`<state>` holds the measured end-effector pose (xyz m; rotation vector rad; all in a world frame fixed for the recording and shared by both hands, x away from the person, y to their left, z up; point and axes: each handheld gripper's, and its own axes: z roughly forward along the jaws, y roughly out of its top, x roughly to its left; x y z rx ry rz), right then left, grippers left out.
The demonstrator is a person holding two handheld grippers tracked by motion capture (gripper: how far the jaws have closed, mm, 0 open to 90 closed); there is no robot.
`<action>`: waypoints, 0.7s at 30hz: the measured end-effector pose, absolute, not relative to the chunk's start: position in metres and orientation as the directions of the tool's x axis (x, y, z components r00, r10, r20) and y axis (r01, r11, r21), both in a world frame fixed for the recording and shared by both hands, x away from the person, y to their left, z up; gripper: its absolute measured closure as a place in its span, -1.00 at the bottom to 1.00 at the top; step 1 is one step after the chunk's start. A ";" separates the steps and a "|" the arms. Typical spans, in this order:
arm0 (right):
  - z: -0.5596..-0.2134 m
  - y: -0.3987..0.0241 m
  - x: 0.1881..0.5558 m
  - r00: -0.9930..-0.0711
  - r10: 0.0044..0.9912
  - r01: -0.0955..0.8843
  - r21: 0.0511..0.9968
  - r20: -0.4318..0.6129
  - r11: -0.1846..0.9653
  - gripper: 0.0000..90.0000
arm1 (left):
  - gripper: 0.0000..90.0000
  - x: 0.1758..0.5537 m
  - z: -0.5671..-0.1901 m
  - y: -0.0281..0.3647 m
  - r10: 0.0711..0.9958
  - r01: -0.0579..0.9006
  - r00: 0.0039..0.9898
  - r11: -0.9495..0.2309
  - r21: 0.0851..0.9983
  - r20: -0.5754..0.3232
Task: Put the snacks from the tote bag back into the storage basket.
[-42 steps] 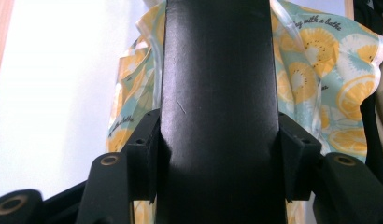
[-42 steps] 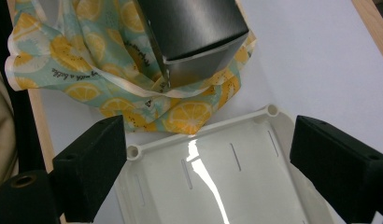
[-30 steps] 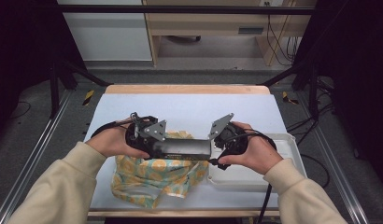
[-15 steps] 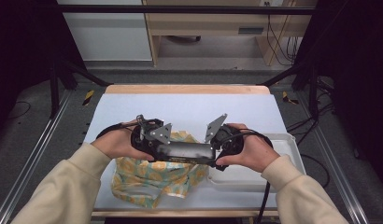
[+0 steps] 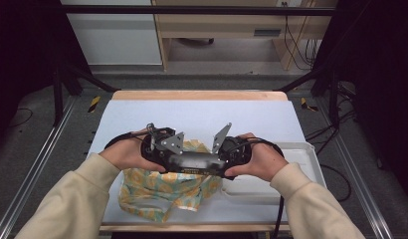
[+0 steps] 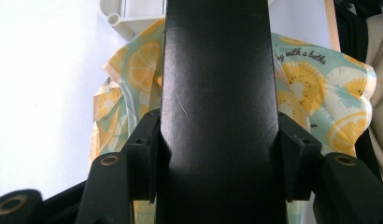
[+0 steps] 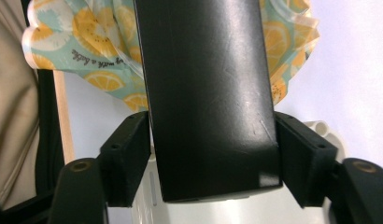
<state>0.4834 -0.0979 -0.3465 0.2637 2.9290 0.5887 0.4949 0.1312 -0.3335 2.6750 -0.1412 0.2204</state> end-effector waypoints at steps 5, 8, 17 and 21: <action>-0.349 -0.095 0.483 -0.976 0.188 0.134 0.376 -0.111 0.917 -0.14 | -0.05 0.494 -0.335 0.131 -0.069 -0.141 0.981 -0.896 0.421 0.180; -0.349 -0.095 0.483 -0.976 0.187 0.135 0.369 -0.109 0.919 -0.12 | -0.05 0.493 -0.335 0.131 -0.070 -0.143 0.981 -0.894 0.425 0.183; -0.350 -0.095 0.482 -0.981 0.158 0.109 0.358 -0.111 0.927 -0.06 | -0.20 0.494 -0.337 0.134 -0.038 -0.115 0.984 -0.884 0.453 0.176; -0.349 -0.103 0.481 -0.979 0.167 0.116 0.359 -0.116 0.926 -0.06 | -0.54 0.495 -0.331 0.145 0.024 -0.071 0.983 -0.865 0.497 0.181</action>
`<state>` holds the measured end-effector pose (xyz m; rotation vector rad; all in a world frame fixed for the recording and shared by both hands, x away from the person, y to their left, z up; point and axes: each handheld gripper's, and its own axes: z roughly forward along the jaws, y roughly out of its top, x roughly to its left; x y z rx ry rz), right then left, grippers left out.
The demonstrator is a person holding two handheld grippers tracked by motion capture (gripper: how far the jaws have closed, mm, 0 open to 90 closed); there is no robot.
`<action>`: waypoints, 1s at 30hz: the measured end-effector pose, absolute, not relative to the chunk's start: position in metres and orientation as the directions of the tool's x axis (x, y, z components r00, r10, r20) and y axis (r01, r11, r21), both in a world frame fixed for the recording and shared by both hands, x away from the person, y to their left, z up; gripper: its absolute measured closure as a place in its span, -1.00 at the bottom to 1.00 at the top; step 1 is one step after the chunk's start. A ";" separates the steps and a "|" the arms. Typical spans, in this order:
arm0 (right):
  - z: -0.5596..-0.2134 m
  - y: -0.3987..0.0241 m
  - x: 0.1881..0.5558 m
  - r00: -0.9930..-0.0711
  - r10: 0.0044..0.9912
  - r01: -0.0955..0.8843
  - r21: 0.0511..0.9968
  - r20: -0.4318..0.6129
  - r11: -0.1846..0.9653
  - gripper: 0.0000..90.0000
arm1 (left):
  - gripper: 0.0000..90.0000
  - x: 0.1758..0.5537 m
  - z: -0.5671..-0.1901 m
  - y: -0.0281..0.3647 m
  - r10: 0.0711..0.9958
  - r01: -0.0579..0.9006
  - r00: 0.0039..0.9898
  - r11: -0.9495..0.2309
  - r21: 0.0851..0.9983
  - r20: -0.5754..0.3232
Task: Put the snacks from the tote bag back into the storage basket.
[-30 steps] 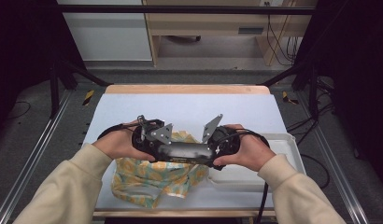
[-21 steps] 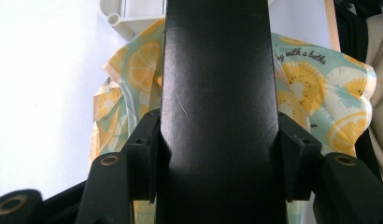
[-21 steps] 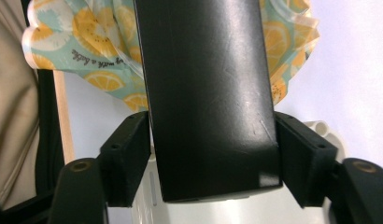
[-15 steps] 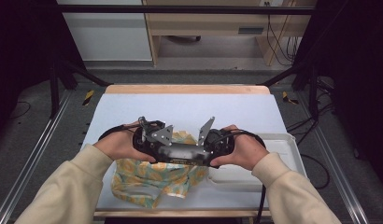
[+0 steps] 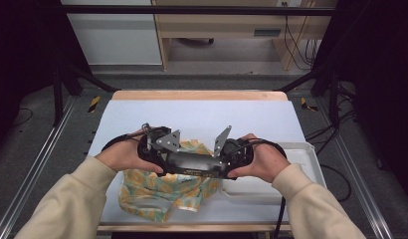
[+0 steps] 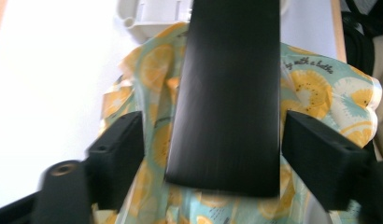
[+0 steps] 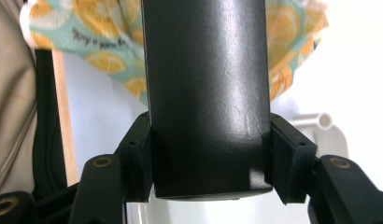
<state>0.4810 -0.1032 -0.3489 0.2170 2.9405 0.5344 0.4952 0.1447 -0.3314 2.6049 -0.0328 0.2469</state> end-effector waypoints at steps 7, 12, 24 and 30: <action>-0.347 -0.133 0.480 -0.974 0.187 0.131 0.361 -0.125 0.923 -0.06 | -0.76 0.497 -0.330 0.170 0.089 -0.021 0.978 -0.858 0.513 0.189; -0.346 -0.164 0.481 -0.963 0.238 0.176 0.369 -0.129 0.912 -0.06 | -0.76 0.498 -0.336 0.185 0.139 0.020 0.971 -0.853 0.521 0.192; -0.353 -0.225 0.479 -0.939 0.313 0.242 0.376 -0.139 0.894 -0.05 | -0.80 0.496 -0.344 0.207 0.212 0.067 0.956 -0.831 0.552 0.204; -0.358 -0.245 0.480 -0.933 0.330 0.256 0.383 -0.141 0.888 -0.05 | -0.84 0.492 -0.350 0.214 0.234 0.075 0.949 -0.819 0.569 0.212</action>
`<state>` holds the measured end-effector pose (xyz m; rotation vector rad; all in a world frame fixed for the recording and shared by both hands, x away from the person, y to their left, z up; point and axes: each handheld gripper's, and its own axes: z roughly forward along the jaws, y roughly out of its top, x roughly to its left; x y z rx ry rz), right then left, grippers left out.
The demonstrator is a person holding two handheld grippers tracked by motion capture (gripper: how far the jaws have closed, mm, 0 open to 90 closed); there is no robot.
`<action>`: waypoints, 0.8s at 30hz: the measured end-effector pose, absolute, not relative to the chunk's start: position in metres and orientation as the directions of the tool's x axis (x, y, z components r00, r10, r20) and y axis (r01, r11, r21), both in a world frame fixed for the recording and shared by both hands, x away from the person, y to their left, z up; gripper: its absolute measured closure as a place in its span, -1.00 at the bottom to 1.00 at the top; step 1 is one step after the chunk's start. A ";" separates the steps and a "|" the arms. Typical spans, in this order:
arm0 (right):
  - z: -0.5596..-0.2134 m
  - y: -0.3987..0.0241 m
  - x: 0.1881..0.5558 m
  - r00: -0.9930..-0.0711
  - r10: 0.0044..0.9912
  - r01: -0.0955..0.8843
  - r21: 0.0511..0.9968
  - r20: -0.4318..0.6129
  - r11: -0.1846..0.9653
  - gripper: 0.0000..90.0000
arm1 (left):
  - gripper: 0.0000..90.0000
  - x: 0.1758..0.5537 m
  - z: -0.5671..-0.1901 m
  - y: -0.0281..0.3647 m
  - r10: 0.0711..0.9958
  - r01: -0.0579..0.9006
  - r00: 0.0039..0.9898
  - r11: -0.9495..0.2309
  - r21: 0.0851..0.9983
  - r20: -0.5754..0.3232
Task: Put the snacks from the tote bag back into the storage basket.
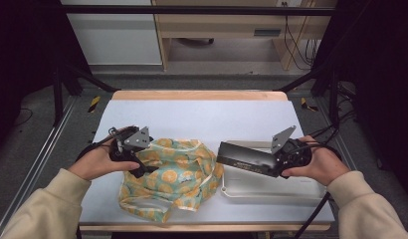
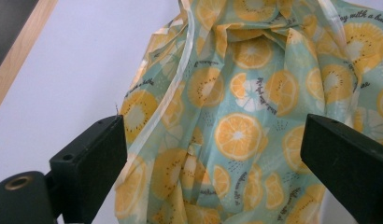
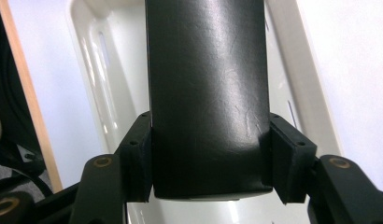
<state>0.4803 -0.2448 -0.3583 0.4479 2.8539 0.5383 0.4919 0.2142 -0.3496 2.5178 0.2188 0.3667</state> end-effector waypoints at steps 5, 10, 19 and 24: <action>-0.365 -0.257 0.481 -0.938 0.318 0.248 0.374 -0.138 0.894 -0.05 | -0.84 0.488 -0.357 0.221 0.260 0.101 0.944 -0.812 0.575 0.201; -0.369 -0.266 0.479 -0.935 0.324 0.251 0.380 -0.143 0.890 -0.05 | -0.84 0.484 -0.361 0.229 0.270 0.116 0.942 -0.817 0.566 0.197; -0.372 -0.278 0.475 -0.932 0.333 0.259 0.380 -0.142 0.888 -0.05 | -0.84 0.479 -0.362 0.241 0.288 0.133 0.936 -0.821 0.555 0.201; -0.377 -0.282 0.475 -0.939 0.317 0.250 0.370 -0.132 0.895 -0.05 | -0.84 0.477 -0.362 0.245 0.292 0.137 0.935 -0.821 0.554 0.203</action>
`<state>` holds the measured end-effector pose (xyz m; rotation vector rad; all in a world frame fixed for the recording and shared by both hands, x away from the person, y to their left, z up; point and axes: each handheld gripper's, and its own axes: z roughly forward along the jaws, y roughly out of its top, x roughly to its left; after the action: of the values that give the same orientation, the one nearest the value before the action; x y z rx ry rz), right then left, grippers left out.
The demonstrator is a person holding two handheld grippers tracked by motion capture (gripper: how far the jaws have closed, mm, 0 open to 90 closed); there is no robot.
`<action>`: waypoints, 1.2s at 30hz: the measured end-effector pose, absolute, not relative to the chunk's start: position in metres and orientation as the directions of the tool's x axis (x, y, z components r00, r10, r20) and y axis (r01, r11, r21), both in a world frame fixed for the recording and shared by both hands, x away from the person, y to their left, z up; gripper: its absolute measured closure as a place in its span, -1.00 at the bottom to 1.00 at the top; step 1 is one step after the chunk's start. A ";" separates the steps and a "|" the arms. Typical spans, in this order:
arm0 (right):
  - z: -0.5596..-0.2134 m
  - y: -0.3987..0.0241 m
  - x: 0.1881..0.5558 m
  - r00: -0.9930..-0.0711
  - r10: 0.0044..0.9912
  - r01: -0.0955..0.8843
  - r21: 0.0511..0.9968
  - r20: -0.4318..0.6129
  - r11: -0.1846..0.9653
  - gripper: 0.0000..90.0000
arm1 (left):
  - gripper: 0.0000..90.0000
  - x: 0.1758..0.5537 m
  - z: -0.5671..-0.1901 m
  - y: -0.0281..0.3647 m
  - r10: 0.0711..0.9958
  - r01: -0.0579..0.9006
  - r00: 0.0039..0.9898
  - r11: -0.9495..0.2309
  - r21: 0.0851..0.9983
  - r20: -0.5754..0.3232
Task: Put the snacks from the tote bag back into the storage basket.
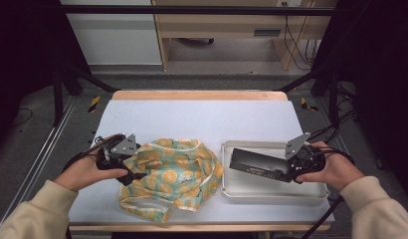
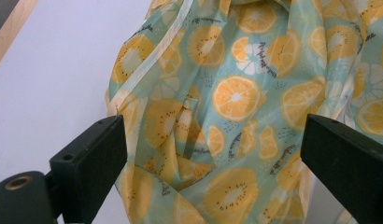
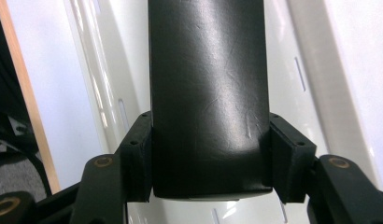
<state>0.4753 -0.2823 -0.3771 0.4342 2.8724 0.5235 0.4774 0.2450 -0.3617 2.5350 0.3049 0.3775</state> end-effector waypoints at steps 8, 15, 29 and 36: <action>-0.383 -0.286 0.476 -0.950 0.290 0.231 0.363 -0.117 0.903 -0.05 | -0.84 0.475 -0.363 0.251 0.300 0.146 0.933 -0.823 0.549 0.201; -0.389 -0.282 0.477 -0.958 0.266 0.213 0.350 -0.110 0.912 -0.05 | -0.84 0.475 -0.369 0.250 0.293 0.147 0.937 -0.825 0.546 0.191; -0.397 -0.281 0.483 -0.968 0.234 0.192 0.339 -0.086 0.921 -0.04 | -0.84 0.473 -0.372 0.252 0.291 0.154 0.940 -0.829 0.538 0.180; -0.402 -0.280 0.481 -0.976 0.208 0.176 0.326 -0.065 0.929 -0.04 | -0.84 0.473 -0.374 0.251 0.285 0.152 0.942 -0.832 0.533 0.177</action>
<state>0.4806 -0.2798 -0.4016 0.2988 2.9878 0.4920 0.4726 0.2507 -0.3743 2.5624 0.3112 0.3386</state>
